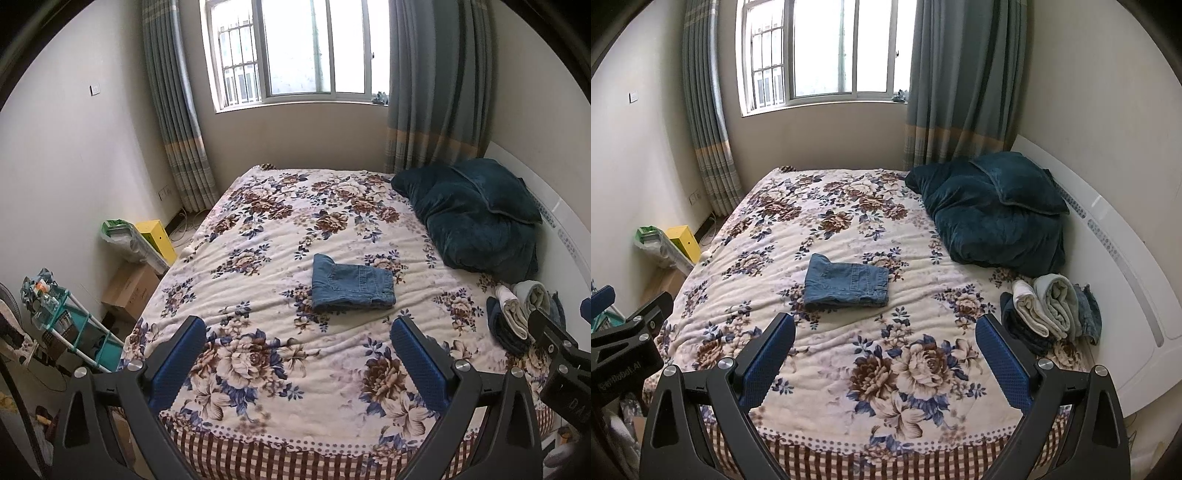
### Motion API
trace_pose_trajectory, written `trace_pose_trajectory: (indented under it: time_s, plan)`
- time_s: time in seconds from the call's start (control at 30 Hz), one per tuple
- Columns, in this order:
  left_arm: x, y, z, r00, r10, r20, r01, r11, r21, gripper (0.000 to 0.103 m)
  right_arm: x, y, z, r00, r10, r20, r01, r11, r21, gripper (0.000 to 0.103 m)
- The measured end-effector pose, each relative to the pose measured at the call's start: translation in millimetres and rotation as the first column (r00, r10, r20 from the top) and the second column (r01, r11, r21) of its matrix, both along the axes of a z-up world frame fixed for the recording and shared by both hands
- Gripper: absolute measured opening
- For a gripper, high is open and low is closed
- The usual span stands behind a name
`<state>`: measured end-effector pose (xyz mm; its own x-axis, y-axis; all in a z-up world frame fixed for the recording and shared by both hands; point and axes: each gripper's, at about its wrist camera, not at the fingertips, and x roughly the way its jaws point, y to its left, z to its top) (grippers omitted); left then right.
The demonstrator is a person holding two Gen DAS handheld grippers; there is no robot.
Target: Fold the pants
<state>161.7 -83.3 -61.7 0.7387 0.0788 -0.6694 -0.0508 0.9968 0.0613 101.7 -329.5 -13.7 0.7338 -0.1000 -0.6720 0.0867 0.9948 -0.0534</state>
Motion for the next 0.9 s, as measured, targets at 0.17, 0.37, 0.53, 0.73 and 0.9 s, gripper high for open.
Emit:
trace_pose_trajectory:
  time_s: [0.17,0.37,0.53,0.73,0.9]
  plan:
    - [-0.5,-0.8,-0.3,1.000,0.002,0.000,-0.002,1.000,-0.001,0.103,-0.3,0.0,0.6,1.000,0.002,-0.001,-0.002,1.000,0.002,0.100]
    - [-3.0,-1.3,-0.5,1.000,-0.001,0.003,0.001,1.000,-0.004,0.103,-0.2,0.2,1.5,1.000,0.006,-0.006,-0.006,1.000,0.005,0.100]
    - [-3.7,-2.3,-0.6,1.000,-0.001,0.005,0.001,1.000,-0.002,0.103,0.1,-0.1,1.8,1.000,0.007,-0.005,-0.007,1.000,0.007,0.100]
    - [-4.3,-2.7,-1.0,1.000,-0.002,0.007,0.002,1.000,-0.003,0.103,0.5,-0.2,1.7,1.000,0.010,-0.003,-0.010,1.000,0.003,0.100]
    - [-5.5,-0.8,0.9,1.000,-0.010,0.012,0.010,1.000,-0.010,0.103,1.3,-0.2,2.0,1.000,0.010,-0.002,-0.010,1.000,0.003,0.100]
